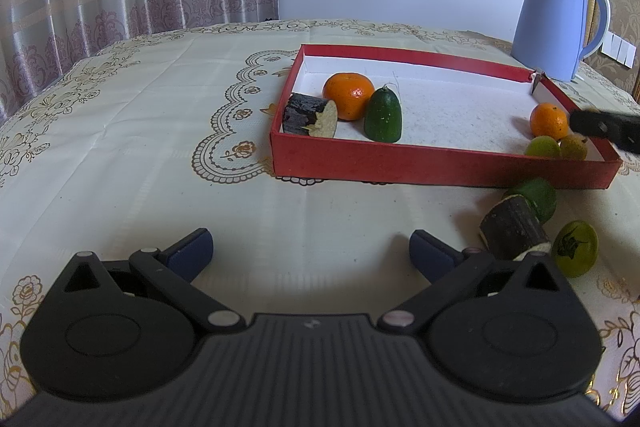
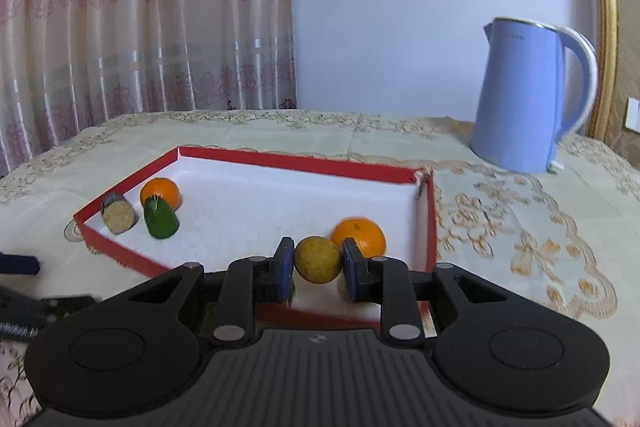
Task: Organize fruits
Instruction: 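Carry the yellow citrus into the red tray and open the right gripper, then lift the open right gripper up out of the tray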
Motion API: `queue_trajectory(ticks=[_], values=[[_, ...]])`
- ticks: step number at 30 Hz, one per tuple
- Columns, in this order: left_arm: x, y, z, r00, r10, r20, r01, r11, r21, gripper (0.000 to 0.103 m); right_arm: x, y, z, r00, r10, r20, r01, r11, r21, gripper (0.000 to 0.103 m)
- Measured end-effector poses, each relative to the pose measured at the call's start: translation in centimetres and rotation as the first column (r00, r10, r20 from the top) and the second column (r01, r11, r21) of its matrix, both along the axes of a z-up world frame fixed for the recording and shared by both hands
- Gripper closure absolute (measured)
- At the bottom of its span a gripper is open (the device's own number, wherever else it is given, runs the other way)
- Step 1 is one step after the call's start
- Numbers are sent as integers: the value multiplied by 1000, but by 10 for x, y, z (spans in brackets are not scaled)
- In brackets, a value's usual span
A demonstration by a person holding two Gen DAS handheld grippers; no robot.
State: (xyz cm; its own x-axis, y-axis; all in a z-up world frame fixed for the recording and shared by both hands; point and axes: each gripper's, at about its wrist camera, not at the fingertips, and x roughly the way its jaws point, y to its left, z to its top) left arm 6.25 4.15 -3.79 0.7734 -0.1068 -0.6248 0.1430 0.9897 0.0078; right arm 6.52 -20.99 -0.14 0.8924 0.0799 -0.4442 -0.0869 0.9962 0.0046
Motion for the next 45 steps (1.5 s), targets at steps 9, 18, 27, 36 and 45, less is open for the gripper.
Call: queue_trajectory(ticks=[9, 18, 27, 36, 45], values=[[0, 0, 0, 1000, 0, 0, 0, 1000, 0, 0, 53, 22, -4, 999, 11, -37, -14, 997, -81, 78], [0, 0, 0, 1000, 0, 0, 0, 1000, 0, 0, 83, 26, -18, 995, -3, -103, -7, 995, -100, 78], [0, 0, 0, 1000, 0, 0, 0, 1000, 0, 0, 87, 29, -21, 994, 2, -110, -14, 994, -105, 78], [0, 0, 0, 1000, 0, 0, 0, 1000, 0, 0, 82, 21, -19, 993, 30, -114, -36, 998, -48, 74], [0, 0, 0, 1000, 0, 0, 0, 1000, -1, 0, 49, 10, -8, 996, 33, -89, -32, 999, 13, 73]])
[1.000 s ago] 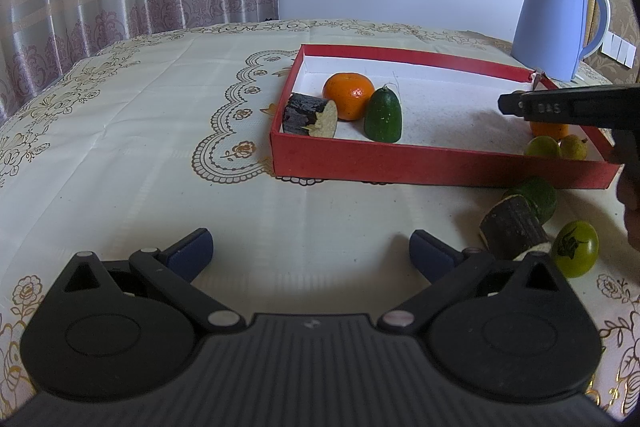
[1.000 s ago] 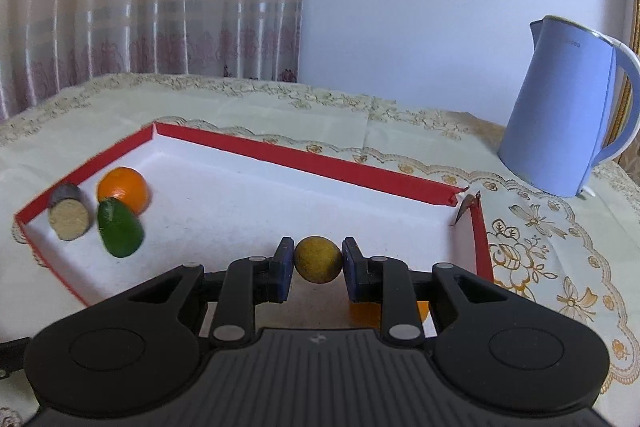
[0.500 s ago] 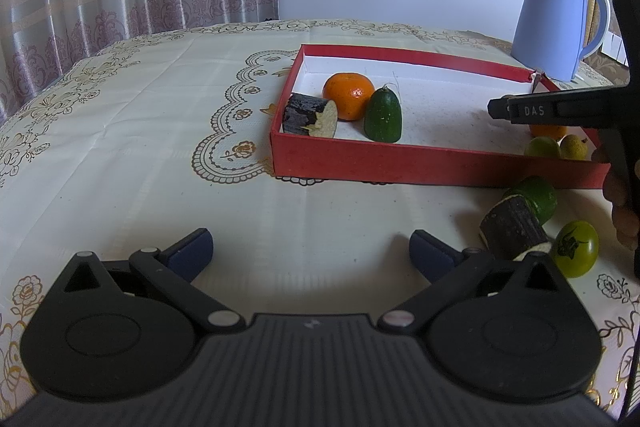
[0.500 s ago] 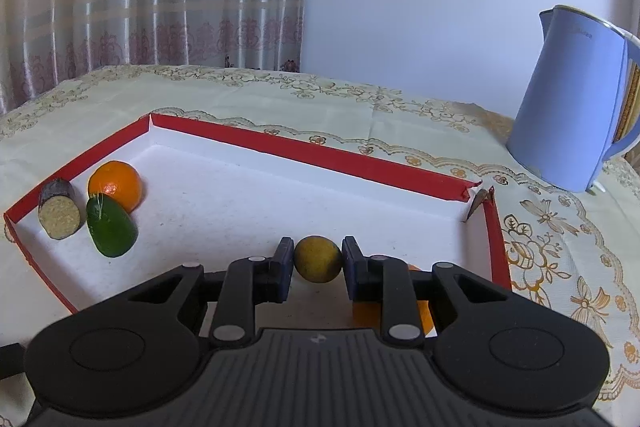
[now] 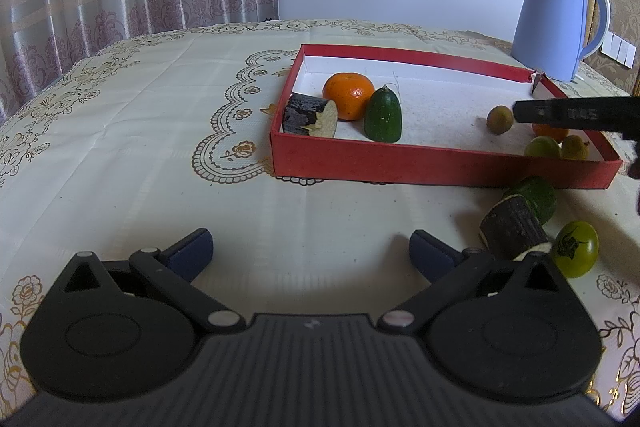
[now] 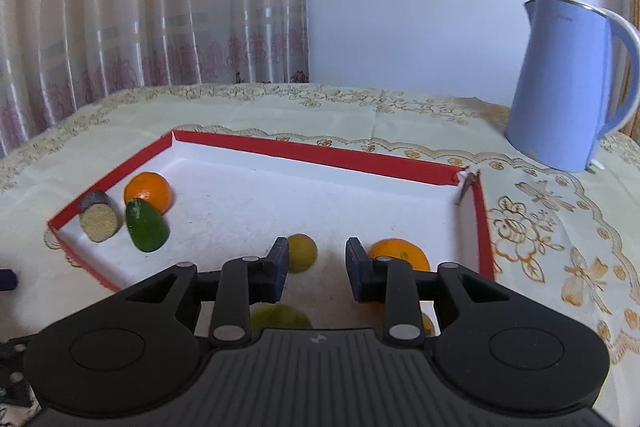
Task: Organize fruits
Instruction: 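Lift the open right gripper up out of the tray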
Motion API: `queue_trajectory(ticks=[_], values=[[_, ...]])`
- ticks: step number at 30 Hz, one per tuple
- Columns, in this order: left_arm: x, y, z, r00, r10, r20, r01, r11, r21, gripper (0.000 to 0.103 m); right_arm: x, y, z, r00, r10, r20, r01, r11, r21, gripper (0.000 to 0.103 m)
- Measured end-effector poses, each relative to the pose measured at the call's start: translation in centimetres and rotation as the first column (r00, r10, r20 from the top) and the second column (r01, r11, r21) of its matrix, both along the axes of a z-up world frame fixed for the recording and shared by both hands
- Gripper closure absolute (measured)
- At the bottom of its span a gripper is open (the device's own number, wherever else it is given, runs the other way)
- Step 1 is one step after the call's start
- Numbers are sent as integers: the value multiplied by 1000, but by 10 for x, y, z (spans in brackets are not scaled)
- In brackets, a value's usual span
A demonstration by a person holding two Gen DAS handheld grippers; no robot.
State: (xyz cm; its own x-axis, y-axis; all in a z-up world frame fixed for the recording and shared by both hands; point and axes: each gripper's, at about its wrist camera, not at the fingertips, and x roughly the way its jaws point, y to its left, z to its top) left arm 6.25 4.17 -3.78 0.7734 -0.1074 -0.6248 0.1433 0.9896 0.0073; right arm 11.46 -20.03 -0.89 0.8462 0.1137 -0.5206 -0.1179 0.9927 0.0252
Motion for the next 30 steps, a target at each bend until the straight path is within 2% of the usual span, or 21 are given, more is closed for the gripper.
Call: queue_trajectory(ticks=[2, 4, 7, 9, 13, 22, 24, 26, 30], values=[[0, 0, 0, 1000, 0, 0, 0, 1000, 0, 0, -11, -4, 1, 1000, 3, 0, -3, 1000, 14, 72], [0, 0, 0, 1000, 0, 0, 0, 1000, 0, 0, -24, -9, 2, 1000, -2, 10, 2, 1000, 23, 67], [0, 0, 0, 1000, 0, 0, 0, 1000, 0, 0, -44, -13, 3, 999, -29, 45, 29, 999, 17, 29], [0, 0, 0, 1000, 0, 0, 0, 1000, 0, 0, -57, -17, 4, 997, -34, 70, 32, 999, 24, 29], [0, 0, 0, 1000, 0, 0, 0, 1000, 0, 0, -78, -23, 2, 998, -18, 61, 17, 1000, 19, 29], [-3, 3, 2, 1000, -12, 10, 12, 1000, -23, 0, -95, -47, -20, 995, -98, -14, 98, 995, 0, 29], [-10, 2, 5, 997, -62, 37, 63, 997, -36, 0, -92, -58, -23, 991, -122, -49, 125, 991, 47, 29], [-18, -4, 7, 991, -112, 69, 113, 993, -18, 0, -90, -67, -25, 990, -124, -72, 131, 986, 99, 26], [-36, -18, 13, 965, -215, 149, 215, 976, 17, 0, -91, -67, -26, 991, -111, -73, 119, 986, 115, 22]])
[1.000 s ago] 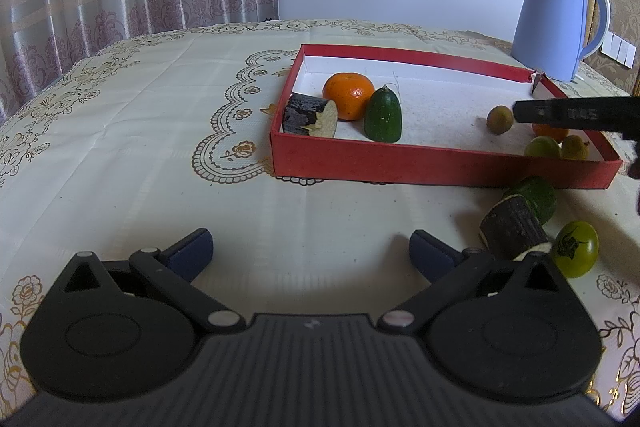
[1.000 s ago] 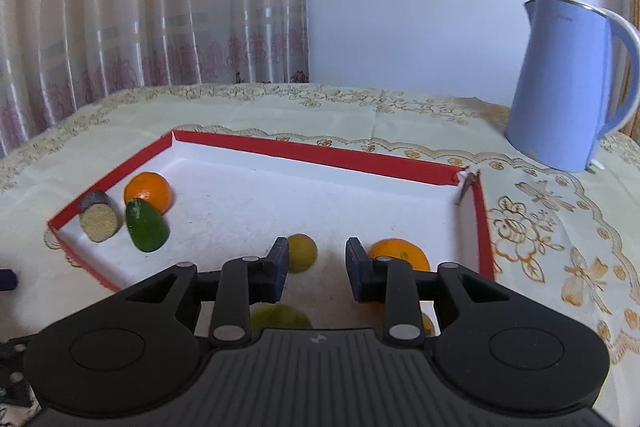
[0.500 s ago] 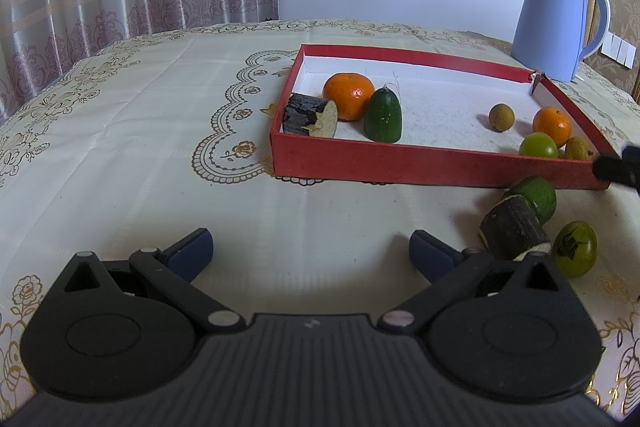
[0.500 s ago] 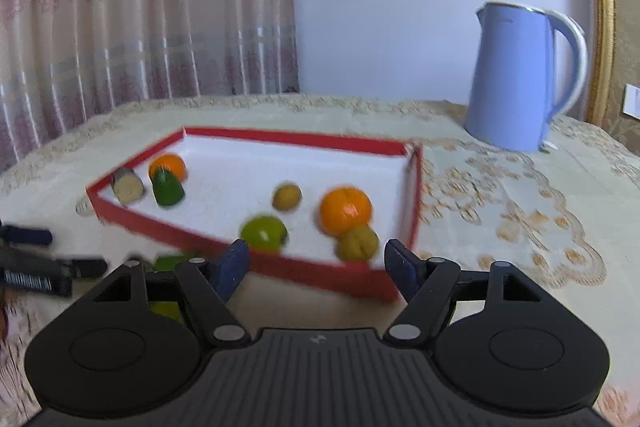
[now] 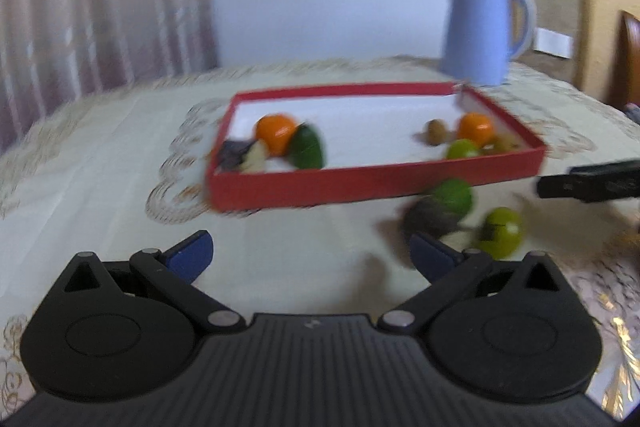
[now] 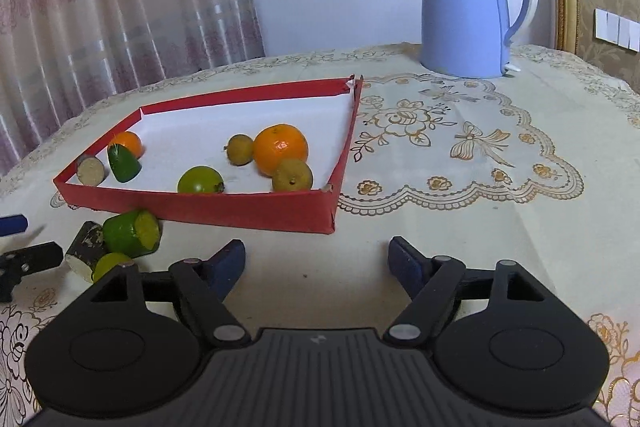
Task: Organize fruits
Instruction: 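Lift the open right gripper up out of the tray, then move the left gripper to the dark-skinned cut piece and close on it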
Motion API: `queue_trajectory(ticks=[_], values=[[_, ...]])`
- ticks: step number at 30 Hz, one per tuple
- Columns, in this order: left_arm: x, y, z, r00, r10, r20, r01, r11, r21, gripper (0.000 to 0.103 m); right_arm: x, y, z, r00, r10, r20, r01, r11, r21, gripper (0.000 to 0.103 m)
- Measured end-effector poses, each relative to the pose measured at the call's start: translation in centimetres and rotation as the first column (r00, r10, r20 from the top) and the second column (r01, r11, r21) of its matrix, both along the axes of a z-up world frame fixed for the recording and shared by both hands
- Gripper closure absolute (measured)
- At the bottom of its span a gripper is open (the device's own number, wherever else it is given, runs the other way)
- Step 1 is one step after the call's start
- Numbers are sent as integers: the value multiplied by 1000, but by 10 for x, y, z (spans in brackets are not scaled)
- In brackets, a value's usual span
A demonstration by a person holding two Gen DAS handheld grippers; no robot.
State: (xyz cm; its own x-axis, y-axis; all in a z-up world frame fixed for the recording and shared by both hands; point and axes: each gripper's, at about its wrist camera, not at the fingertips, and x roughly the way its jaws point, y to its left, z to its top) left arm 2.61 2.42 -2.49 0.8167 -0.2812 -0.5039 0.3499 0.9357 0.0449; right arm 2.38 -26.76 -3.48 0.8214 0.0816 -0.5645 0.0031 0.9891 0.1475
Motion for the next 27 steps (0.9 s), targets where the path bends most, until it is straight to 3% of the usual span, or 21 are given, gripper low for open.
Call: queue_trajectory(ticks=[4, 11, 25, 26, 27], values=[[-8, -12, 1, 999, -38, -10, 38, 999, -20, 0, 0, 1, -1, 1000, 5, -3, -5, 1000, -5, 21], [0, -34, 1, 998, 38, -41, -38, 999, -11, 0, 0, 1, 0, 1000, 7, -4, -7, 1000, -8, 20], [18, -47, -7, 991, 60, -123, -63, 998, -22, 0, 1, 2, 0, 1000, 8, -5, -8, 1000, -11, 20], [18, -46, -7, 991, 58, -119, -61, 998, -27, 3, 1, 2, 0, 1000, 8, -6, -8, 1000, -12, 20], [16, -44, -6, 992, 50, -113, -54, 998, -37, 17, 1, 2, 0, 1000, 8, -6, -8, 1000, -12, 19]])
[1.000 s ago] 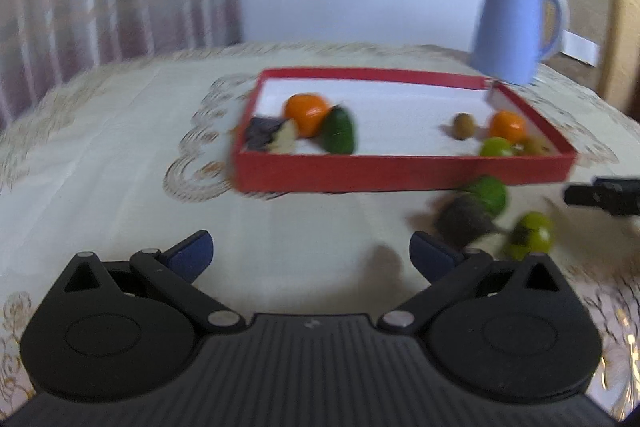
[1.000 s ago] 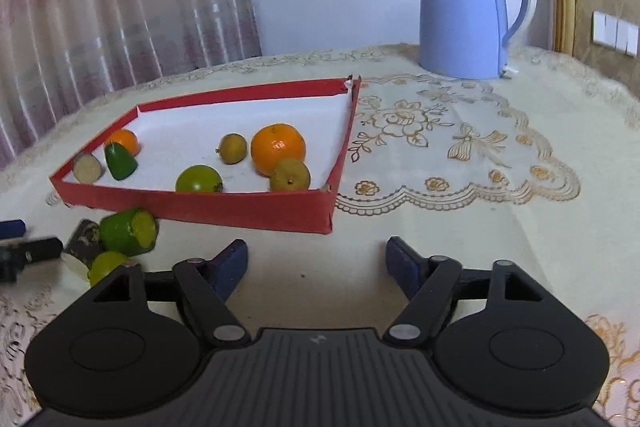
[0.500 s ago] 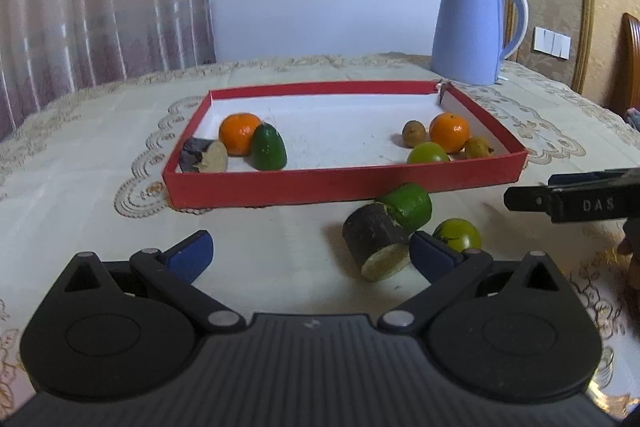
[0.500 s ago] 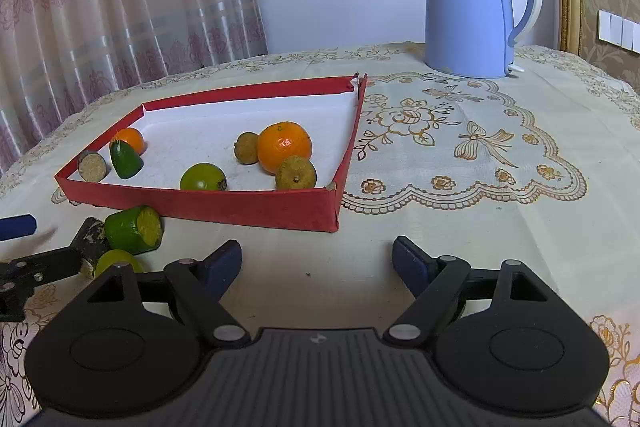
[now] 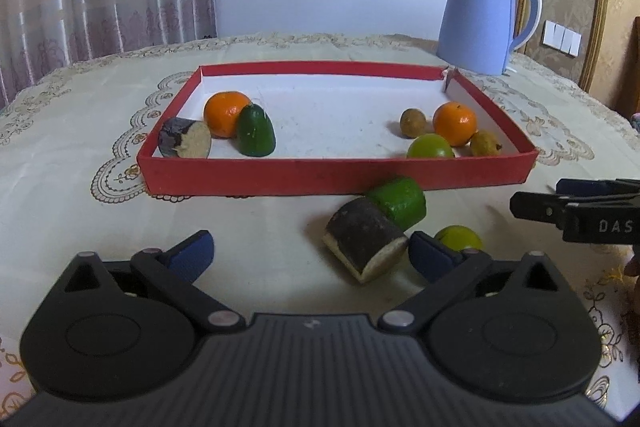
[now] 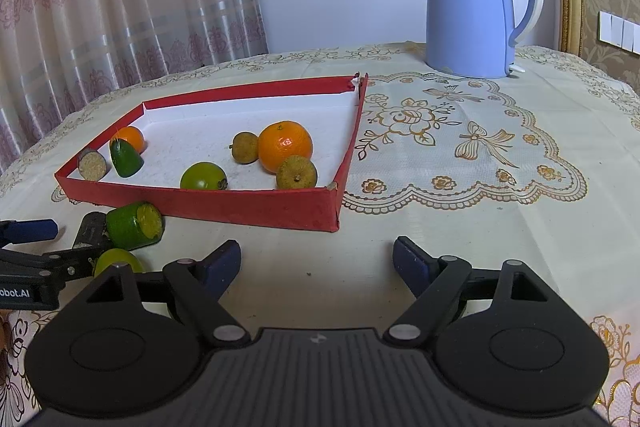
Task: Organize fruits
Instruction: 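Move the left gripper to the dark-skinned cut piece and close on it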
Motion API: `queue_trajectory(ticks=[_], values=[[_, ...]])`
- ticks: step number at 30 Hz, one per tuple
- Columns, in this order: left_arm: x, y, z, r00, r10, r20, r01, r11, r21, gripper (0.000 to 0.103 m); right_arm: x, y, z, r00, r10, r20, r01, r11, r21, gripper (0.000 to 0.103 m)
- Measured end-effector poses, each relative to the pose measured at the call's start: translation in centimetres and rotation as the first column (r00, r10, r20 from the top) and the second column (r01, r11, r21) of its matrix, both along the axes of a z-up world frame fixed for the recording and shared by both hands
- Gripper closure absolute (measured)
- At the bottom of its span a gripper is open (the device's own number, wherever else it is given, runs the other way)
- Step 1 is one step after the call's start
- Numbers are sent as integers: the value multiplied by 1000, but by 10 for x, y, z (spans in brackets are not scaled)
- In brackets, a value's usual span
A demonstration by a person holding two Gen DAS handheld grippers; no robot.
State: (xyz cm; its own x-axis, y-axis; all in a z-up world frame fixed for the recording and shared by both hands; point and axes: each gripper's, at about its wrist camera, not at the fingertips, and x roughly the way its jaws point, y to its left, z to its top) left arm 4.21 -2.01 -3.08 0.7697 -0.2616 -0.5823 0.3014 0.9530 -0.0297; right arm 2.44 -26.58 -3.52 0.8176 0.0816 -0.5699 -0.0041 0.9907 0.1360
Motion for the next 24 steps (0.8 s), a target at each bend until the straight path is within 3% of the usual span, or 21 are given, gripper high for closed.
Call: queue_trajectory(ticks=[4, 11, 14, 24], values=[[-2, 0, 0, 1000, -28, 3, 28, 1000, -11, 28, 0, 0, 0, 1000, 0, 0, 0, 1000, 0, 19], [-9, -6, -1, 993, -120, 9, 120, 993, -13, 65, 0, 0, 0, 1000, 0, 0, 0, 1000, 0, 19], [-11, -10, -2, 992, -122, 25, 121, 993, 15, 65, 0, 0, 0, 1000, 0, 0, 0, 1000, 0, 19], [-16, -3, 3, 994, -92, 64, 92, 996, 6, 67, 0, 0, 0, 1000, 0, -1, 0, 1000, 0, 19]])
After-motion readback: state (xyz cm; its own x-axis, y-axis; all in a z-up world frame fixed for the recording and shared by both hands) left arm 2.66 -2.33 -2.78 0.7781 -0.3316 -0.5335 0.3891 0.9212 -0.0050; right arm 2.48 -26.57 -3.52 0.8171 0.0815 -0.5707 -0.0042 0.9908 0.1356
